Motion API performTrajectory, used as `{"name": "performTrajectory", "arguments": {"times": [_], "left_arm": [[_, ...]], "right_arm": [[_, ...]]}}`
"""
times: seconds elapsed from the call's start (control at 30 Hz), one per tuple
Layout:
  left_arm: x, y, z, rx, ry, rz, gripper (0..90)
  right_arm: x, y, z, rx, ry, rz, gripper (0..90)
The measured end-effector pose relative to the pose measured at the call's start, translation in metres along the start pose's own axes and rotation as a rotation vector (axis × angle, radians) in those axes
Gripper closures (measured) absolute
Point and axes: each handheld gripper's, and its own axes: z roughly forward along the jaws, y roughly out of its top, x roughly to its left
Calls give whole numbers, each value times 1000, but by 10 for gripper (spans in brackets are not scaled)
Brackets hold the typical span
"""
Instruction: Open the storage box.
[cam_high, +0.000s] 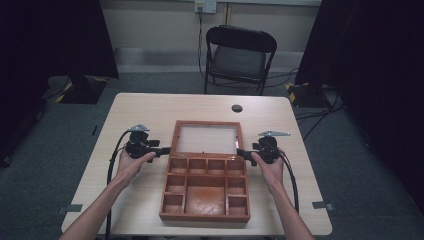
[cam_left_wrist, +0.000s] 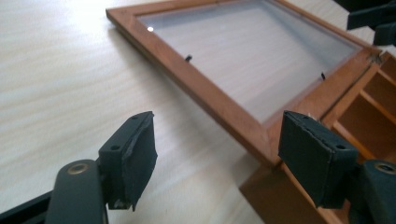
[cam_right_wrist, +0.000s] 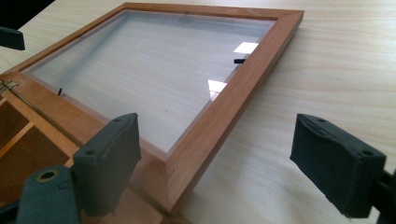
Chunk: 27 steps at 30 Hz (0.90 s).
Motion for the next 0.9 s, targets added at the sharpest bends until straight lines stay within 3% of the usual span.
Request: {"name": "performTrajectory", "arguments": {"times": [0.27,0.53,0.67,0.77,0.9], "left_arm": [[4,-14,-18,41,60,13,267],[3,-33,-32,75,87,36,255],[0,-41,-37,104,108,65,223],[0,-49,-39,103,119,57,207],[1,-59,-36,137,156,49,196]], "right_arm": [[-1,-11,-28,16,-28,-31,146],[-5,-29,-58,29,-71,-16,149],[-13,-40,-67,56,-131,-6,145],[-20,-52,-72,96,-197,-3,146],[-27,-68,-77,141,-246,-7,145]]}}
